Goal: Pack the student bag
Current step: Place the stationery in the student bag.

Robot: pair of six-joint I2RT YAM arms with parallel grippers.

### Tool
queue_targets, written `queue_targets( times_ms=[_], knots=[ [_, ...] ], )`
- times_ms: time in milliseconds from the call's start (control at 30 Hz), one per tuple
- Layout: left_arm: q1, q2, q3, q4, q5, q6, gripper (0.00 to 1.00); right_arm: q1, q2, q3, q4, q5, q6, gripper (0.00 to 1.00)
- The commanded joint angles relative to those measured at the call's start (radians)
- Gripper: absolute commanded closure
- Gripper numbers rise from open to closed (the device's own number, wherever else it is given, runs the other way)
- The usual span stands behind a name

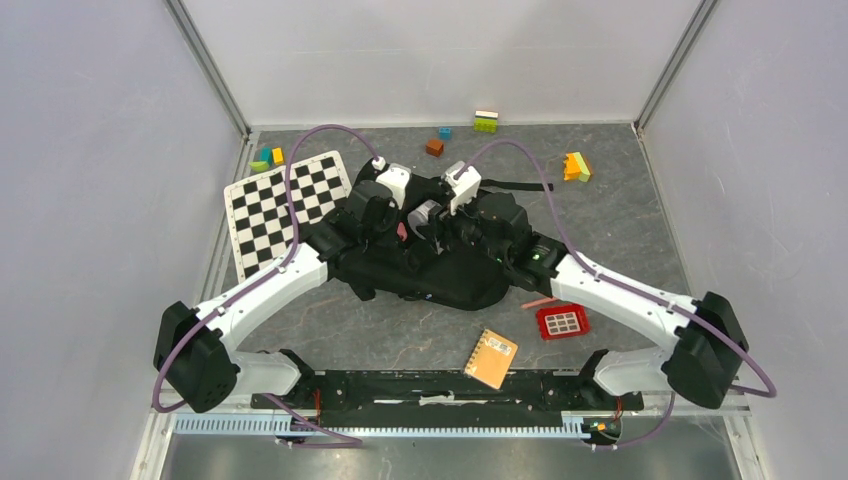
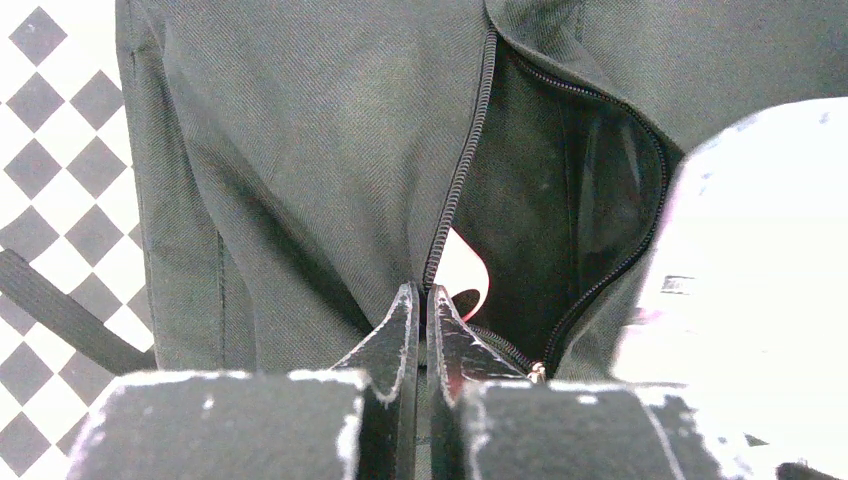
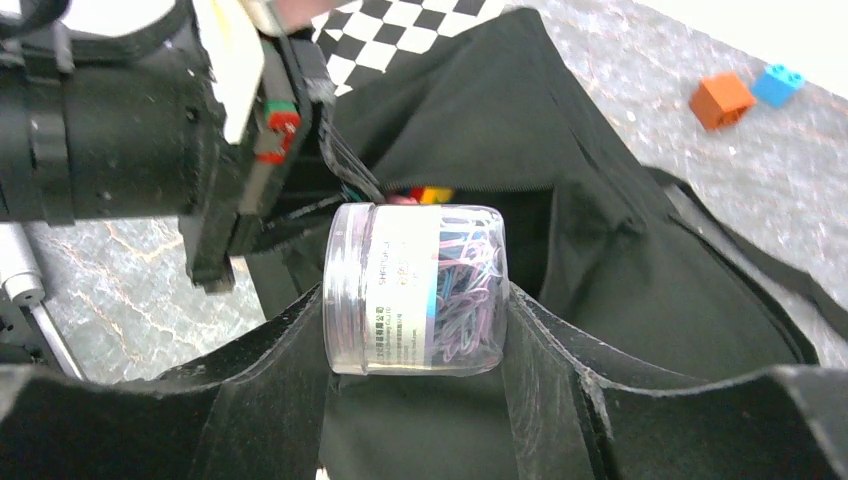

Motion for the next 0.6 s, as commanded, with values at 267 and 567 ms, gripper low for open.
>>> queue_targets(
  times_ms=[267, 567],
  knots=[
    [0.000, -0.026, 0.021, 0.038, 0.006, -0.039, 0.98, 0.005, 0.196, 0.024, 0.224, 0.051, -0.070, 0.55],
    [0.000, -0.042, 0.020, 0.045, 0.034, -0.048, 0.98, 0.003, 0.319, 0.026, 0.356, 0.154, -0.101, 0.55]
  ],
)
